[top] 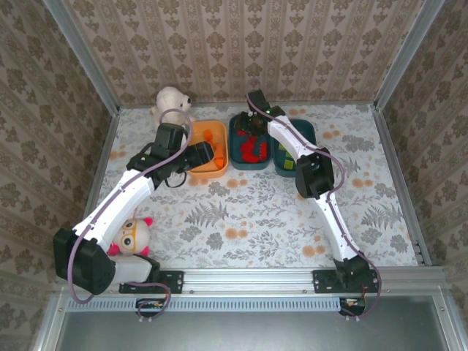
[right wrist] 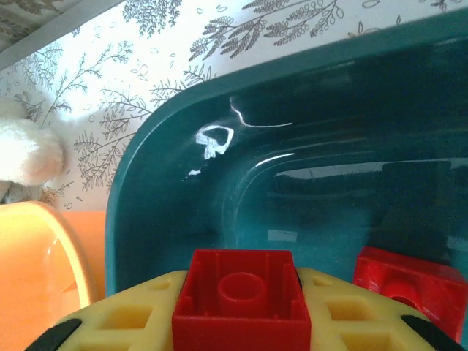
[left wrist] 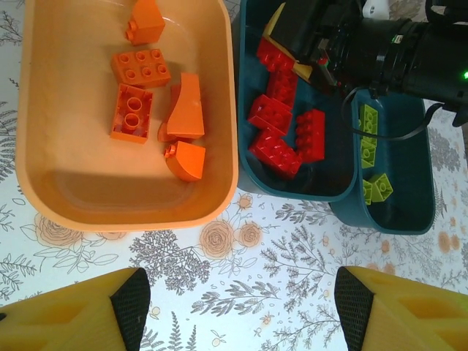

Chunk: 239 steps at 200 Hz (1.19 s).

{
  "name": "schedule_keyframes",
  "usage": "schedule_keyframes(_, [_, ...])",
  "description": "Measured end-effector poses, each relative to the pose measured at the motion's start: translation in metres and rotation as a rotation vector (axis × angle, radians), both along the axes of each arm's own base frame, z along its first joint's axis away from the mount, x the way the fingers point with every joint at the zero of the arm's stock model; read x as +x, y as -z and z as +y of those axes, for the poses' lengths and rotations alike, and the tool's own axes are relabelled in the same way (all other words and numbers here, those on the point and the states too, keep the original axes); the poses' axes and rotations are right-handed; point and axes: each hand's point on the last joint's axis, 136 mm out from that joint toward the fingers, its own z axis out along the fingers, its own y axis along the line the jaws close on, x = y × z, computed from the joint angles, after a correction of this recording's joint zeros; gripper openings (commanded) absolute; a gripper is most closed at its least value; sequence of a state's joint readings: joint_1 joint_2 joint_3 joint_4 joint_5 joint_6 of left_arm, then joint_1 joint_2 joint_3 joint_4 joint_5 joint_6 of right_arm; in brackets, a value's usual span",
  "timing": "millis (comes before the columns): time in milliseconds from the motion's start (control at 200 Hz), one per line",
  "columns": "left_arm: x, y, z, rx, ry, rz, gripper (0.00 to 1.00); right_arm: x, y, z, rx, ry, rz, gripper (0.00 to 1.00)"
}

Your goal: Sort the legos into containers by color

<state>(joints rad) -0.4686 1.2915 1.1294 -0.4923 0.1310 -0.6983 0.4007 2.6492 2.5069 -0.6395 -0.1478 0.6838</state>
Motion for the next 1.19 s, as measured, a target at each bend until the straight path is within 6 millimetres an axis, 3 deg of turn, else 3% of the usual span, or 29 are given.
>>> schedule_keyframes(235, [0.004,0.0,-0.003,0.002,0.006,0.003,0.71,-0.004,0.005,0.001,-0.001,0.001,0.022,0.58])
schedule_keyframes(495, [0.009,0.004,0.007,0.018,-0.018,0.015,0.72,-0.007,-0.004,0.002,-0.016,-0.018,0.008,0.6])
schedule_keyframes(570, [0.008,0.005,0.014,0.03,-0.033,0.021,0.76,-0.013,-0.022,-0.002,-0.037,-0.031,-0.014,0.63])
schedule_keyframes(660, [0.003,0.001,0.02,0.039,-0.041,0.018,0.82,-0.033,-0.066,-0.011,-0.064,-0.041,-0.076,0.71])
schedule_keyframes(675, [0.002,0.0,0.021,0.039,-0.043,0.016,0.88,-0.037,-0.073,-0.013,-0.07,-0.047,-0.09,0.76])
schedule_keyframes(685, [0.001,-0.002,0.022,0.041,-0.044,0.013,0.95,-0.04,-0.081,-0.015,-0.07,-0.043,-0.1,0.9])
schedule_keyframes(695, [0.001,-0.003,0.023,0.042,-0.045,0.011,0.99,-0.044,-0.09,-0.017,-0.071,-0.041,-0.114,0.97])
schedule_keyframes(735, [-0.003,-0.006,0.027,0.045,-0.049,0.003,1.0,-0.057,-0.116,-0.022,-0.075,-0.046,-0.166,1.0])
schedule_keyframes(860, [-0.016,-0.012,0.05,0.064,-0.103,-0.005,1.0,-0.112,-0.212,-0.054,-0.074,-0.027,-0.37,1.0])
schedule_keyframes(925, [-0.022,-0.011,0.066,0.095,-0.147,0.002,1.0,-0.146,-0.244,-0.077,-0.085,-0.002,-0.449,1.0])
schedule_keyframes(980, [-0.026,-0.012,0.078,0.124,-0.182,0.002,1.0,-0.169,-0.258,-0.1,-0.118,0.043,-0.492,1.0])
schedule_keyframes(1085, [-0.03,-0.007,0.1,0.201,-0.225,-0.002,1.0,-0.205,-0.247,-0.153,-0.24,0.179,-0.487,1.0])
schedule_keyframes(1195, [-0.028,0.003,0.131,0.348,-0.326,-0.001,1.0,-0.232,-0.193,-0.222,-0.413,0.312,-0.41,1.0])
